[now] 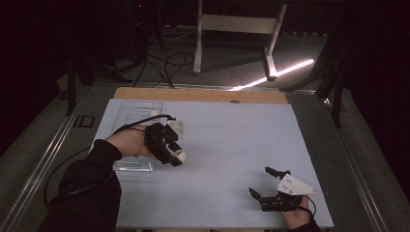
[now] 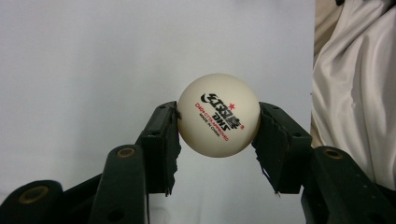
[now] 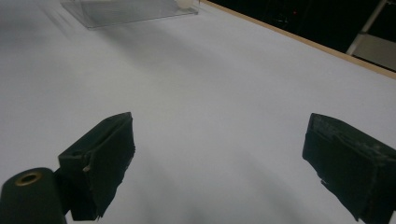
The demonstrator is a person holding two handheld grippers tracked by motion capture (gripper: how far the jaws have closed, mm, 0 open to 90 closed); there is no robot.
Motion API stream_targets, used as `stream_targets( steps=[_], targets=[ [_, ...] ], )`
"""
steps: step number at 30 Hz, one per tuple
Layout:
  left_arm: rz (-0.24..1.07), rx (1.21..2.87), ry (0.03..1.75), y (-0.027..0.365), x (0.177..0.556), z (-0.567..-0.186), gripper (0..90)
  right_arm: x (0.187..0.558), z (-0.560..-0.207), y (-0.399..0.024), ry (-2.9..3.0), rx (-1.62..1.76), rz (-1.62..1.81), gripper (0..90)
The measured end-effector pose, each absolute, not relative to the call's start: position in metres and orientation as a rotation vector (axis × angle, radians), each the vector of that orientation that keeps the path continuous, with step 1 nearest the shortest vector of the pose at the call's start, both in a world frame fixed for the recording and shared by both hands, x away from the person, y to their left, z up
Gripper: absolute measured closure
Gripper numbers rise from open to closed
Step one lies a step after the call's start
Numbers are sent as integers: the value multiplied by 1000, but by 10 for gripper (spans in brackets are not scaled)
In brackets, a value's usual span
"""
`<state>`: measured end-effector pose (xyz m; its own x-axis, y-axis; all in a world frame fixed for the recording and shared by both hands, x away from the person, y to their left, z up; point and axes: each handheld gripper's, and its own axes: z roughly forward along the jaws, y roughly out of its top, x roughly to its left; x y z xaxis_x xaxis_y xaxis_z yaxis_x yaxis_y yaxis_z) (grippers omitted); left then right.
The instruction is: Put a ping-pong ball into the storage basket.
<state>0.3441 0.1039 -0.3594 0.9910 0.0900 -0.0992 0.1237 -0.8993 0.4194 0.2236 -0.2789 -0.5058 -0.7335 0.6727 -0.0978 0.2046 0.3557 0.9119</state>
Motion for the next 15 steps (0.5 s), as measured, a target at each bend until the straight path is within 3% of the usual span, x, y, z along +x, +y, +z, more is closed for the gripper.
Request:
stream_targets(
  steps=[15],
  targets=[
    [-54, 2678, 190, 123, 342, -345, 521, 223, -505, -279, 2161, 762, 1358, 89]
  ],
)
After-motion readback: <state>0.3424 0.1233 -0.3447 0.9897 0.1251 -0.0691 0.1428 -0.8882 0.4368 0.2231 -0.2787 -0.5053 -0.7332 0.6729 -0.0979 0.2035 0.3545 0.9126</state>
